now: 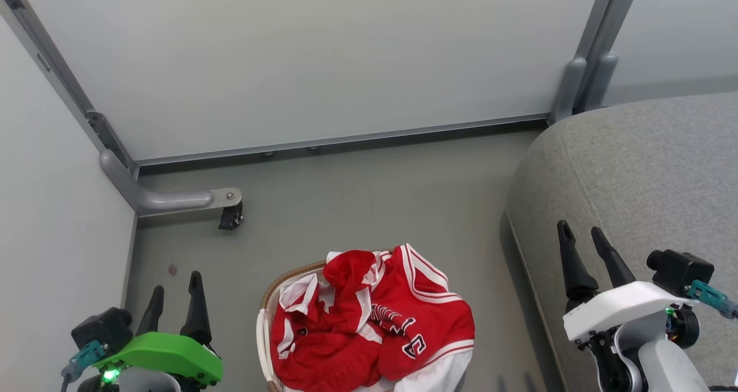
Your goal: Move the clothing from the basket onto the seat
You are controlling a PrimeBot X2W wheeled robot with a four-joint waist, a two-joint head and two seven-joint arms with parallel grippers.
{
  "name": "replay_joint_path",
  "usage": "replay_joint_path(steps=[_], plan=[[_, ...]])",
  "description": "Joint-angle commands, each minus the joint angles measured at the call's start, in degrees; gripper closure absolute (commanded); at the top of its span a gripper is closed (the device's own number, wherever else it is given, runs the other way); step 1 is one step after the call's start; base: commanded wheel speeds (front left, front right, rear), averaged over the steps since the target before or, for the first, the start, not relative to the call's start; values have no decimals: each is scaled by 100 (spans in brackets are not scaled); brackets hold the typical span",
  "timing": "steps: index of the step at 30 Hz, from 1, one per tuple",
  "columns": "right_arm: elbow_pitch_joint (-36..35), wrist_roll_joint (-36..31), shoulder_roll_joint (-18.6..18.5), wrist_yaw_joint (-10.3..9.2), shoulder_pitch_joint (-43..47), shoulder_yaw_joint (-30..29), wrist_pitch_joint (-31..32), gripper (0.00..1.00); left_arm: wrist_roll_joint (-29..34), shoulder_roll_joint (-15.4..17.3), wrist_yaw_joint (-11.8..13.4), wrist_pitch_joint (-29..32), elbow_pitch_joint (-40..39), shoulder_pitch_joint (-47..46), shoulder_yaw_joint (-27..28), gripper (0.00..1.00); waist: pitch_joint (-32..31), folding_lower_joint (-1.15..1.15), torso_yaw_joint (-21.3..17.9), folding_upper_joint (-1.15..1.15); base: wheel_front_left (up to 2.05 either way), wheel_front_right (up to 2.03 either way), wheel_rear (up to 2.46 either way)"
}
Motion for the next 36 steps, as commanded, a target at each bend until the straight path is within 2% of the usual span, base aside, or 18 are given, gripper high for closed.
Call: replay_joint_path(steps=[1, 18, 36], plan=[[-83, -218, -23, 3, -139, 11, -59, 0, 213, 84, 40, -58, -35, -136, -40, 0, 2, 0, -1, 0, 0, 0, 0], [-134, -1354, -14, 3, -164, 76, -312, 0, 1135, 157, 158, -312, -176, -55, -177, 0, 27, 0, -23, 0, 0, 0, 0], [-72, -2409, 11, 3, -185, 54, -549, 0, 2028, 88, 72, -543, -197, 76, -133, 0, 76, 0, -24, 0, 0, 0, 0]])
